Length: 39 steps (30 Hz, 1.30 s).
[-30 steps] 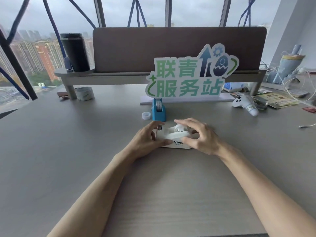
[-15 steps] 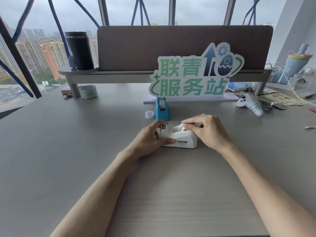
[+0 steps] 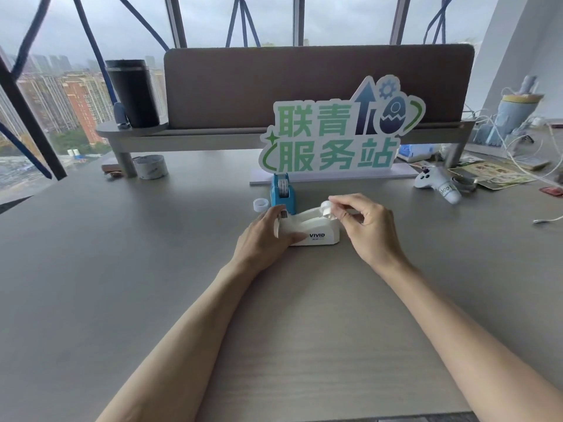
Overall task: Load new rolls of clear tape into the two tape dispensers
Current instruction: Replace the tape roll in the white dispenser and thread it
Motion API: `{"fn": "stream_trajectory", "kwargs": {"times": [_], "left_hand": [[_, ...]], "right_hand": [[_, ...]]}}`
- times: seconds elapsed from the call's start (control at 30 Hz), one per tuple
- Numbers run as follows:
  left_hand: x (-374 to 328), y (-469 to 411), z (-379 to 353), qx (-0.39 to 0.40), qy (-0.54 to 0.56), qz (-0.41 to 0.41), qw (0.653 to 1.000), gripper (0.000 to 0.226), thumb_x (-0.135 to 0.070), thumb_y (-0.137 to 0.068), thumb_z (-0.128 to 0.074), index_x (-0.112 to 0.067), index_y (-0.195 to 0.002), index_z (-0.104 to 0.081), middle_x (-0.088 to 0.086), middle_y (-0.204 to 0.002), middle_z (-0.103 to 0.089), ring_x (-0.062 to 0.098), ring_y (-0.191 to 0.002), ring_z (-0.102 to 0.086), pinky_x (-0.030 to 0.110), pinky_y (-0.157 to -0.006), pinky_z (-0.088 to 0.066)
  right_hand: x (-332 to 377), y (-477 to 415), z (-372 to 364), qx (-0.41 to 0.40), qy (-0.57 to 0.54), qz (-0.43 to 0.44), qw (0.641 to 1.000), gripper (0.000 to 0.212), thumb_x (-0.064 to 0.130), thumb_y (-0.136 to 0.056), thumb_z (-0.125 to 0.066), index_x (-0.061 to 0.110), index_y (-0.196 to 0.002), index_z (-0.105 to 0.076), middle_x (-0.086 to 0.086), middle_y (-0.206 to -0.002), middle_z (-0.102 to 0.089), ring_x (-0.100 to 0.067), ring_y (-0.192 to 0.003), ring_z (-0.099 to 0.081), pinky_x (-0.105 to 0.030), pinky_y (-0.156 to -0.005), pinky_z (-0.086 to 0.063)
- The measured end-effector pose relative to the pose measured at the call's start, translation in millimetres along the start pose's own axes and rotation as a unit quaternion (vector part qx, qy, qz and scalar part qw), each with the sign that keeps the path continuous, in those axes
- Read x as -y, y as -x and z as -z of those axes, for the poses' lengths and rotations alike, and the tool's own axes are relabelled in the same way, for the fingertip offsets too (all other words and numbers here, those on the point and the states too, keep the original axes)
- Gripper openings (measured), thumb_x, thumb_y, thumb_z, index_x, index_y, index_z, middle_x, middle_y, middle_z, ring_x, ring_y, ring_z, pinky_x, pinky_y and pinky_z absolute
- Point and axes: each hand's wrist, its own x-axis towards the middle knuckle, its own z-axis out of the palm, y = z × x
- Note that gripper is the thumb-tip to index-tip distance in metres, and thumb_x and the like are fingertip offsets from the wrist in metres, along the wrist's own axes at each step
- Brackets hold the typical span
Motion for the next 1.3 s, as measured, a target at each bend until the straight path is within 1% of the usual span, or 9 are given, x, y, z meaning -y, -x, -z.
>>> {"fn": "stream_trajectory", "kwargs": {"times": [0.07, 0.17, 0.3, 0.57, 0.77, 0.87, 1.0, 1.13, 1.3], "left_hand": [[0.2, -0.6, -0.1, -0.029, -0.024, -0.017, 0.999, 0.072, -0.054, -0.078, -0.068, -0.026, -0.138, -0.039, -0.001, -0.141, -0.048, 0.026, -0.122, -0.052, 0.04, -0.091, -0.046], [3.5, 7.6, -0.6, -0.099, -0.046, -0.117, 0.987, 0.071, -0.044, -0.077, -0.074, -0.019, -0.136, -0.043, 0.004, -0.137, -0.046, 0.024, -0.121, -0.049, 0.042, -0.084, -0.052], [-4.4, 18.2, -0.6, -0.12, -0.069, -0.246, 0.959, 0.046, -0.044, -0.079, -0.071, -0.023, -0.117, -0.057, -0.003, -0.106, -0.059, 0.016, -0.099, -0.054, 0.038, -0.066, -0.055], [-9.7, 19.5, -4.6, -0.101, -0.026, -0.22, 0.97, 0.033, -0.052, -0.078, -0.069, -0.021, -0.089, -0.063, -0.01, -0.087, -0.063, 0.003, -0.074, -0.046, 0.025, -0.058, -0.043], [-10.2, 19.3, -5.9, -0.09, -0.023, -0.208, 0.974, 0.021, -0.042, -0.081, -0.07, -0.023, -0.089, -0.065, -0.015, -0.088, -0.062, -0.001, -0.075, -0.042, 0.021, -0.062, -0.041], [-11.1, 20.3, -4.9, -0.083, -0.012, -0.207, 0.975, 0.02, -0.04, -0.081, -0.069, -0.023, -0.09, -0.064, -0.019, -0.084, -0.055, 0.002, -0.071, -0.047, 0.024, -0.062, -0.045], [-12.1, 22.0, -1.8, -0.082, -0.005, -0.2, 0.976, 0.024, -0.04, -0.081, -0.07, -0.021, -0.094, -0.064, -0.015, -0.085, -0.055, 0.009, -0.071, -0.051, 0.026, -0.063, -0.047], [-12.2, 22.0, -0.8, -0.072, -0.006, -0.191, 0.979, 0.027, -0.036, -0.079, -0.074, -0.018, -0.096, -0.063, -0.005, -0.091, -0.064, 0.011, -0.07, -0.05, 0.024, -0.063, -0.041], [-12.0, 21.7, -0.9, -0.057, 0.006, -0.185, 0.981, 0.026, -0.033, -0.082, -0.071, -0.021, -0.103, -0.061, -0.005, -0.1, -0.069, 0.012, -0.068, -0.053, 0.025, -0.064, -0.046]], "right_hand": [[-0.8, 0.2, -0.2, -0.025, 0.001, -0.01, 1.0, 0.016, 0.016, -0.089, -0.065, 0.012, -0.103, -0.074, 0.006, -0.096, -0.071, -0.004, -0.085, -0.066, -0.014, -0.078, -0.051], [-6.2, 0.0, -1.9, -0.021, -0.009, -0.058, 0.998, 0.016, 0.018, -0.088, -0.066, 0.014, -0.101, -0.074, 0.004, -0.093, -0.073, -0.006, -0.08, -0.067, -0.02, -0.077, -0.054], [-12.2, 2.3, -9.6, 0.015, -0.017, -0.11, 0.994, 0.009, 0.021, -0.084, -0.07, 0.018, -0.09, -0.076, 0.004, -0.085, -0.075, -0.012, -0.078, -0.07, -0.036, -0.078, -0.057], [-0.8, 8.8, -24.8, 0.064, -0.084, -0.148, 0.983, 0.009, 0.011, -0.077, -0.076, 0.02, -0.076, -0.074, 0.007, -0.069, -0.071, 0.0, -0.061, -0.064, -0.023, -0.065, -0.054], [-1.9, 6.2, -20.0, 0.055, -0.084, -0.199, 0.975, 0.01, 0.013, -0.074, -0.081, 0.009, -0.077, -0.073, 0.002, -0.068, -0.07, 0.004, -0.052, -0.061, -0.012, -0.055, -0.05], [-6.4, 4.4, -19.4, 0.074, -0.081, -0.227, 0.968, 0.008, 0.012, -0.077, -0.078, 0.009, -0.079, -0.071, 0.0, -0.068, -0.07, -0.006, -0.055, -0.064, -0.018, -0.053, -0.054], [-17.4, 3.1, -12.8, 0.129, 0.05, -0.179, 0.974, 0.016, 0.025, -0.076, -0.077, 0.027, -0.065, -0.067, 0.006, -0.064, -0.067, -0.01, -0.061, -0.061, -0.019, -0.057, -0.046], [-16.2, 0.2, 2.4, 0.185, 0.182, -0.141, 0.955, 0.012, 0.034, -0.08, -0.071, 0.023, -0.076, -0.072, 0.009, -0.069, -0.065, -0.01, -0.068, -0.058, -0.014, -0.055, -0.037], [-32.2, -4.9, 15.8, 0.06, 0.296, -0.099, 0.948, 0.015, 0.028, -0.083, -0.063, 0.018, -0.087, -0.073, -0.005, -0.092, -0.071, -0.03, -0.093, -0.057, -0.03, -0.07, -0.043]]}}
